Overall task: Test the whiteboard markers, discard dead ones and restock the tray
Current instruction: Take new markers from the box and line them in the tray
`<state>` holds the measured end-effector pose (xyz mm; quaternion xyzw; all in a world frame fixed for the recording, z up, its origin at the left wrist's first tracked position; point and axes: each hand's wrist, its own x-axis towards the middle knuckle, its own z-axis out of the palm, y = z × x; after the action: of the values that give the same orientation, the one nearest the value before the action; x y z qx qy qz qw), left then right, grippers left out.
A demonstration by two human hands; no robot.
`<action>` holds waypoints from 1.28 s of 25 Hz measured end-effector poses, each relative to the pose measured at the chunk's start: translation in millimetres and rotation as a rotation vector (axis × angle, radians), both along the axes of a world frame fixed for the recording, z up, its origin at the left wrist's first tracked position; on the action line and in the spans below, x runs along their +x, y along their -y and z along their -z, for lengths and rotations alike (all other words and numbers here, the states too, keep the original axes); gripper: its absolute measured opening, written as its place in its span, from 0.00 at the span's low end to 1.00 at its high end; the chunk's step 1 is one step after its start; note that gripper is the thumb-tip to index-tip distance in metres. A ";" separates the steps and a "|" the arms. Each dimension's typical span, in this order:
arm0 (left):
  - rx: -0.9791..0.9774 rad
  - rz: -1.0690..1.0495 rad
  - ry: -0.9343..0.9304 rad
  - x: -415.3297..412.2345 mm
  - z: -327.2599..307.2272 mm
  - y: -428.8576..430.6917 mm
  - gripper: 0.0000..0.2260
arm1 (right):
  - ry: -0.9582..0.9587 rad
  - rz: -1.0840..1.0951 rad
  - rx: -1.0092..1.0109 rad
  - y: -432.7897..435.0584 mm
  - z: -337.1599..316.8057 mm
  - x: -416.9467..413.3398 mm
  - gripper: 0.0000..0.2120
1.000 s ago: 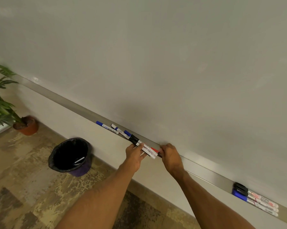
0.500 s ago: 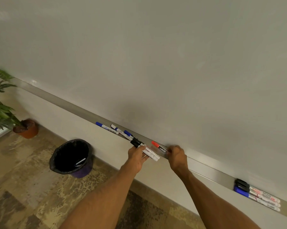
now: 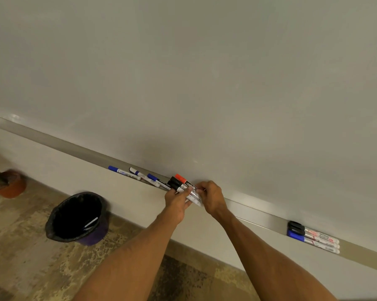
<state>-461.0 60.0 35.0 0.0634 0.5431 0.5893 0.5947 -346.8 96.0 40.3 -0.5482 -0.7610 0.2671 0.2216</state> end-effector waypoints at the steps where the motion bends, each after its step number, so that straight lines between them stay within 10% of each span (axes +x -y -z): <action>1: 0.003 0.007 -0.008 1.7 -0.4 -0.4 0.15 | -0.001 0.007 0.006 0.6 0.0 2.5 0.09; 8: 0.037 0.062 -0.035 22.1 -7.6 -0.8 0.10 | -0.054 0.039 0.031 9.8 -8.5 30.3 0.12; 16: 0.057 0.034 -0.001 93.7 -16.7 -0.3 0.07 | -0.653 0.551 -0.187 41.4 -9.5 87.4 0.13; 21: 0.051 -0.040 0.042 159.7 -18.8 10.6 0.14 | -0.954 0.506 -0.352 57.7 -10.8 144.9 0.13; 32: 0.039 -0.099 0.081 302.1 -20.9 45.5 0.14 | -0.940 0.509 -0.310 73.8 -1.4 273.9 0.07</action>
<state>-158.9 14.5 55.9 0.0243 0.5096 0.6307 0.5848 -72.9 22.2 41.6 -0.5628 -0.3753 0.5298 0.5115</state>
